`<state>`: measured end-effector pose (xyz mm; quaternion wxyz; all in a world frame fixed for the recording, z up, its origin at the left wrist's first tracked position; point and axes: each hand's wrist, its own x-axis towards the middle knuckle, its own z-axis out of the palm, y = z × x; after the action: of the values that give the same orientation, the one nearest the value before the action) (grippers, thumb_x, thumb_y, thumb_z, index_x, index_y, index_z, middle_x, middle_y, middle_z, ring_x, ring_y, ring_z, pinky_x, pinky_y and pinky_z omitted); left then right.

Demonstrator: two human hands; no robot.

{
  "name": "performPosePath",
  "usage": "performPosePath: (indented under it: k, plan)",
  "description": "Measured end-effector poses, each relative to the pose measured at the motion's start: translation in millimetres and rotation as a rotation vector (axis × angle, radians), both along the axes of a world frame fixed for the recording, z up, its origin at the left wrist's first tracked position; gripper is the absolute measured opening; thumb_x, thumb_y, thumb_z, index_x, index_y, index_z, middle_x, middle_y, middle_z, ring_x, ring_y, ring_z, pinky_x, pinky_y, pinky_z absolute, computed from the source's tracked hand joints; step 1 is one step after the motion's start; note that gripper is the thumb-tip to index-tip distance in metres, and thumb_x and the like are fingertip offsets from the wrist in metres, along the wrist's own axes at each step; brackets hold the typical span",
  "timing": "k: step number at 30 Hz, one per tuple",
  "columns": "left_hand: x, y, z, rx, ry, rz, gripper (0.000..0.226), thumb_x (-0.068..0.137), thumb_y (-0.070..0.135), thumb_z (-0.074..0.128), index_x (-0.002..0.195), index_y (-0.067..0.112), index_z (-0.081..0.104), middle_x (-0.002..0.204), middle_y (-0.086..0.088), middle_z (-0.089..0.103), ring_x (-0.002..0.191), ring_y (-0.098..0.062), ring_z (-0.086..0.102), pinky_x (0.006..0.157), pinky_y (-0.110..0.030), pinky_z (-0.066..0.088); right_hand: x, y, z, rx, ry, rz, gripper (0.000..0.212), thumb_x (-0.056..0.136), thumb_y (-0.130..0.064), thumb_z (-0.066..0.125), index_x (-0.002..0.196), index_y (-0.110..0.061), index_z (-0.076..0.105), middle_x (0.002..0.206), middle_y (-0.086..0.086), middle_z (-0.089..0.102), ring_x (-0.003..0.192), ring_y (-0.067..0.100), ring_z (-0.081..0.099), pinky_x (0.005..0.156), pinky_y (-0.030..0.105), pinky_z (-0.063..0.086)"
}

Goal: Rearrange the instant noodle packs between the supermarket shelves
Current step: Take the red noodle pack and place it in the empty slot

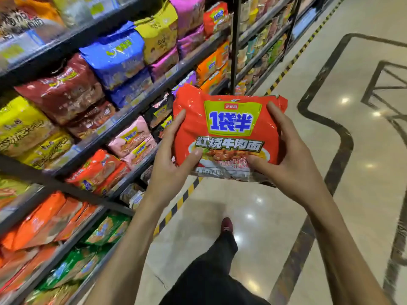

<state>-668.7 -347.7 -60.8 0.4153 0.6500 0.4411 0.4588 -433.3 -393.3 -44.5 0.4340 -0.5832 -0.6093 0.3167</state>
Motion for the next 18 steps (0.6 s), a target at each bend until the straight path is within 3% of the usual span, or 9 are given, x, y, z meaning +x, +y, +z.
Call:
performPosePath:
  k: [2,6,10,13,18]
  plan:
    - [16.7,15.1,-1.9,0.018,0.001,-0.013,0.069,0.096,0.011,0.067,0.156,0.025,0.034,0.154,0.009,0.042,0.138,-0.014,0.05,0.108,-0.046,0.048,17.7,10.8,-0.7,0.0,-0.018,-0.026,0.096,0.083,-0.017,0.079,0.153,-0.048,0.021,0.122,-0.051,0.042,0.112,-0.005,0.061,0.093,0.033,0.057]
    - [60.7,56.6,-9.5,0.016,-0.021,-0.007,0.068,0.096,0.008,0.066,0.155,0.022,0.035,0.143,0.025,0.045,0.129,-0.002,0.054,0.102,-0.031,0.051,57.2,49.9,2.4,-0.024,-0.143,-0.029,0.097,0.082,-0.023,0.078,0.154,-0.048,0.017,0.113,-0.049,0.041,0.099,-0.003,0.065,0.085,0.023,0.056]
    - [102.4,115.0,-17.0,0.006,-0.043,-0.008,0.069,0.096,0.011,0.068,0.154,0.03,0.037,0.151,0.011,0.045,0.132,-0.015,0.055,0.104,-0.048,0.051,99.2,103.5,2.9,-0.028,-0.175,-0.038,0.098,0.082,-0.025,0.079,0.153,-0.049,0.016,0.117,-0.035,0.048,0.101,0.004,0.068,0.085,0.027,0.058]
    - [144.4,164.8,-16.8,0.01,-0.02,-0.001,0.07,0.093,0.023,0.07,0.153,0.037,0.038,0.151,0.004,0.046,0.132,-0.019,0.055,0.105,-0.051,0.049,141.7,149.0,6.0,-0.03,-0.163,-0.066,0.099,0.08,-0.023,0.081,0.152,-0.051,0.019,0.114,-0.041,0.049,0.1,-0.006,0.065,0.082,0.019,0.057]
    - [205.7,222.3,-14.6,0.022,-0.002,-0.022,0.07,0.095,0.022,0.069,0.155,0.034,0.035,0.15,0.012,0.044,0.135,-0.013,0.05,0.109,-0.044,0.047,205.4,211.2,2.7,-0.014,-0.141,-0.083,0.099,0.078,-0.022,0.083,0.151,-0.052,0.023,0.117,-0.049,0.042,0.099,-0.022,0.057,0.084,0.005,0.048]
